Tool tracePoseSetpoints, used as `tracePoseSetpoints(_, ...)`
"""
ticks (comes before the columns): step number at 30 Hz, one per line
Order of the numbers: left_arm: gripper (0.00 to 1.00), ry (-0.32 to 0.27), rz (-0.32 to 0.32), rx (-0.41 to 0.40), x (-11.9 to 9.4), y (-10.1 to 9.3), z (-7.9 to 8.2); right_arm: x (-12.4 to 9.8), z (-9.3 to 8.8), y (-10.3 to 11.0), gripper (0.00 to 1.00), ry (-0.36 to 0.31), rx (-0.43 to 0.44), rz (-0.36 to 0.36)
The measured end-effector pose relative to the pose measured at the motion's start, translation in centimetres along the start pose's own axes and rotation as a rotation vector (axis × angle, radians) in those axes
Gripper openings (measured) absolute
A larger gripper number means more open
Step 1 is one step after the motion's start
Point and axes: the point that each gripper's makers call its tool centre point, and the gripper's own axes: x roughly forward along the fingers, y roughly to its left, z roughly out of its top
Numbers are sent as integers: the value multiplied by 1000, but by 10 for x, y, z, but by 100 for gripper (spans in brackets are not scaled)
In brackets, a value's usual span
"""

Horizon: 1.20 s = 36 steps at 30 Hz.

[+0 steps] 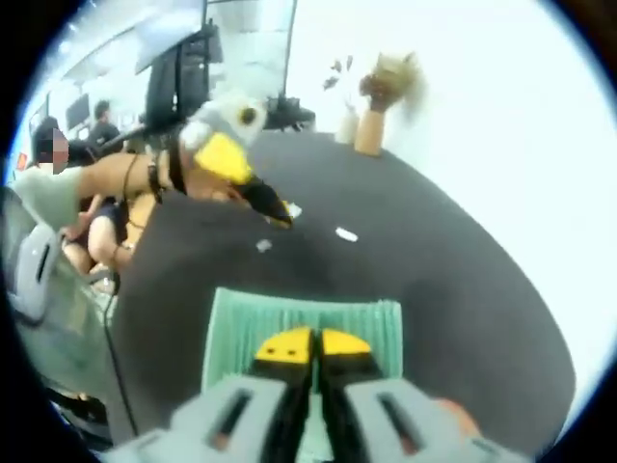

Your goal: Pick up the broom and sweep the trash on the tabletop into the dustpan.

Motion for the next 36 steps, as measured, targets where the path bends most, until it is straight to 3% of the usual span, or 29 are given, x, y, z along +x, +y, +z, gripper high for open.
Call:
tracePoseSetpoints(4,29,40,22,-72,16,13,-12,-3,-1,-3,1,-12,-8,1)
tracePoseSetpoints(6,27,97,59,-47,22,22,-19,-5,0,-4,1,-18,-14,6)
tracePoseSetpoints(9,25,118,63,-53,31,24,-25,-6,1,-2,1,-28,-20,17)
tracePoseSetpoints(23,16,135,41,-132,51,24,-45,-10,1,0,1,-51,-27,26)
tracePoseSetpoints(27,4,134,33,-76,49,22,-51,-11,2,6,1,-66,-31,31)
tracePoseSetpoints(36,3,98,46,-53,46,20,-48,-17,8,4,1,-76,-42,26)
